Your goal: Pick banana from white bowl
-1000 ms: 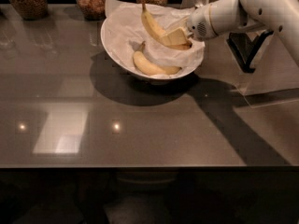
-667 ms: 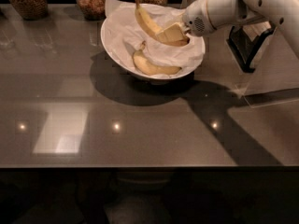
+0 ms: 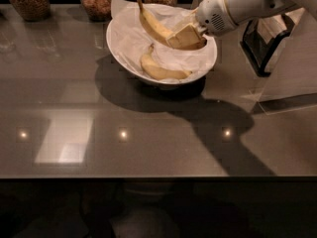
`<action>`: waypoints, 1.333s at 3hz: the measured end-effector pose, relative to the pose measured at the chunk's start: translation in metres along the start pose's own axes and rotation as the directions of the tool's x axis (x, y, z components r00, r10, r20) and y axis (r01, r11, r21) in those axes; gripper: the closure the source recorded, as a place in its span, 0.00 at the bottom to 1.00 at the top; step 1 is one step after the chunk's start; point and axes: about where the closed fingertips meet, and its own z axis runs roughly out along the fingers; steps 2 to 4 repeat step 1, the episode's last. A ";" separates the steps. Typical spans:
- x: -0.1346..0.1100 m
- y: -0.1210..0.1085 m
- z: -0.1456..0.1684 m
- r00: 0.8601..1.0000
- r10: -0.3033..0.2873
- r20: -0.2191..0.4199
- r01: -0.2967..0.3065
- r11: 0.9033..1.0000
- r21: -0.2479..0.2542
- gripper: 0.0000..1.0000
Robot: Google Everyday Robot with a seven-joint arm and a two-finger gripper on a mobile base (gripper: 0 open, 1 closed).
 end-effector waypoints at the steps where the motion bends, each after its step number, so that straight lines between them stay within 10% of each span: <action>1: -0.002 0.022 -0.029 0.999 -0.006 -0.052 0.006 1.000 -0.016 1.00; 4: -0.002 0.022 -0.029 0.999 -0.006 -0.052 0.006 1.000 -0.016 1.00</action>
Offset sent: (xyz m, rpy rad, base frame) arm 0.0000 0.0000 0.0000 0.0000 0.0000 0.0000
